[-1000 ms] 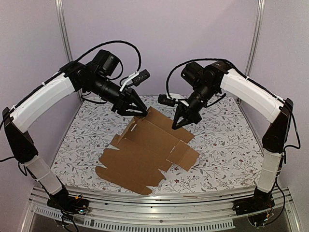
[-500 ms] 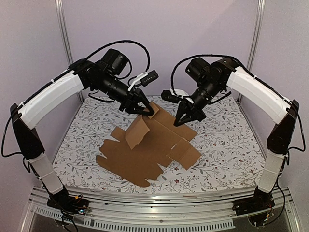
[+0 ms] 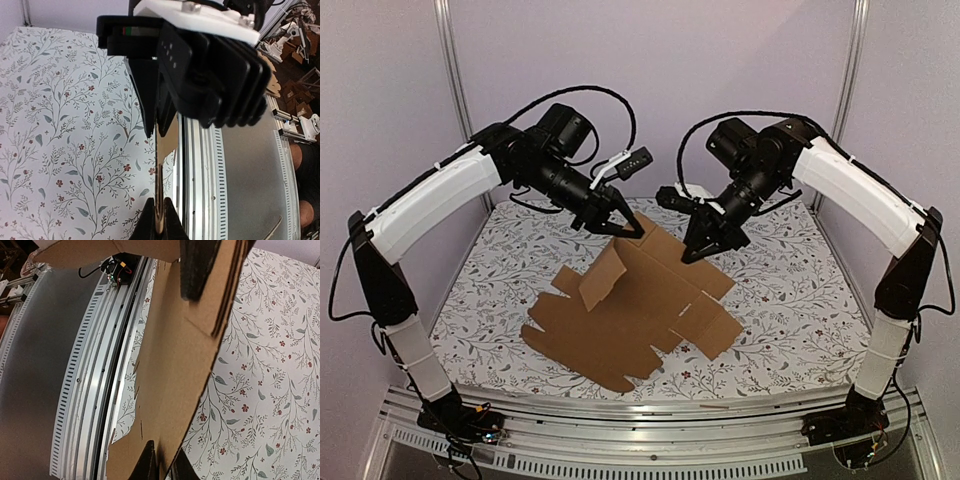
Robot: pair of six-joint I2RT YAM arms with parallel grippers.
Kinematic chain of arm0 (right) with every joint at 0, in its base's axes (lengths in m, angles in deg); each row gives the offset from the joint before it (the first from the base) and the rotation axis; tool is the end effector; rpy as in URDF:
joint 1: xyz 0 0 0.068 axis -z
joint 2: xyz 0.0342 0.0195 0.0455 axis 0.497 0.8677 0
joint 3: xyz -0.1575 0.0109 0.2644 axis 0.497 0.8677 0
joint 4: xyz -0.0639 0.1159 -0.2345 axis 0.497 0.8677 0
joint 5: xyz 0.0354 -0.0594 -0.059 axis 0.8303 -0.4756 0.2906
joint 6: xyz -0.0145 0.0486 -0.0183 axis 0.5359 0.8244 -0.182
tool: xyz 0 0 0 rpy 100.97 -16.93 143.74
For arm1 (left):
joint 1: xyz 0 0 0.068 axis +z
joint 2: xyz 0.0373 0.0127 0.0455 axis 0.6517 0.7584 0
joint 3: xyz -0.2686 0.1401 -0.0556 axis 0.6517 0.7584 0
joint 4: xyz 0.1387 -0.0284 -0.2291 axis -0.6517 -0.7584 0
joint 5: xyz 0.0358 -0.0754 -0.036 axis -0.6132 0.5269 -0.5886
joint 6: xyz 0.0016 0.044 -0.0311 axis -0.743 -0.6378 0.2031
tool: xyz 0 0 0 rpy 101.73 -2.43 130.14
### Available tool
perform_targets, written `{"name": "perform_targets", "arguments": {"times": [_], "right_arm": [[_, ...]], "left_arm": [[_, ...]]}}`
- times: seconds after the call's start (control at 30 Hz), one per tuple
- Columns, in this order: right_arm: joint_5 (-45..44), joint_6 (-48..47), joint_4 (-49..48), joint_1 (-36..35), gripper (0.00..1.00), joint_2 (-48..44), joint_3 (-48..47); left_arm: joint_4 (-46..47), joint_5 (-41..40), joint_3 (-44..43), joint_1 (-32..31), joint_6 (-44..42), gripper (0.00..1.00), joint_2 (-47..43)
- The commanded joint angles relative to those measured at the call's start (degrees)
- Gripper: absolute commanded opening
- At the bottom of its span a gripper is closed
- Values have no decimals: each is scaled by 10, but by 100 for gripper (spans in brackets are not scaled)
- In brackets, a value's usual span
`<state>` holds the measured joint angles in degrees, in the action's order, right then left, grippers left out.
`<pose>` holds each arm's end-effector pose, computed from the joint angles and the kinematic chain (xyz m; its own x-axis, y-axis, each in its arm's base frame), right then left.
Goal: Fold the paper box
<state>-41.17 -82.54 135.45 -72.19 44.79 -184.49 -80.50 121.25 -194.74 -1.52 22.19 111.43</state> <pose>0.2661 0.2724 0.4117 0.0582 -0.7427 -0.6671 -0.9774 -0.1785 0.1136 0.2645 -0.2740 0.4277 -0.3134 0.5630 -0.7647 0.9365 0.0498 -0.3471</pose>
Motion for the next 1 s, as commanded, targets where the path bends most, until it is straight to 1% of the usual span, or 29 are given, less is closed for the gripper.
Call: {"name": "perform_targets", "arguments": {"times": [0.0,0.07,0.17,0.23,0.3,0.33,0.43,0.53,0.6,0.67,0.97], "right_arm": [[57,2,211,8,16,-28,2],[90,2,214,46,23,-37,3],[144,-6,210,130,31,-53,15],[169,-3,189,179,32,-66,40],[159,14,130,206,33,-78,84],[138,50,98,207,33,-82,110],[108,78,40,208,32,-101,179],[106,82,22,207,33,-107,212],[110,80,19,206,33,-107,217],[110,82,13,200,33,-109,217],[119,74,24,159,34,-103,191]], "left_arm": [[2,-14,5,-3,11,0,7],[17,-15,22,-3,13,0,-11],[46,-5,52,-2,20,0,-41],[77,1,70,-1,28,0,-60],[112,5,93,1,43,0,-77],[135,5,107,4,58,0,-86],[236,12,169,17,107,0,-120],[346,27,238,37,163,0,-153],[389,47,266,49,192,0,-162],[414,60,281,56,214,0,-161],[475,53,315,61,253,0,-147]]}}
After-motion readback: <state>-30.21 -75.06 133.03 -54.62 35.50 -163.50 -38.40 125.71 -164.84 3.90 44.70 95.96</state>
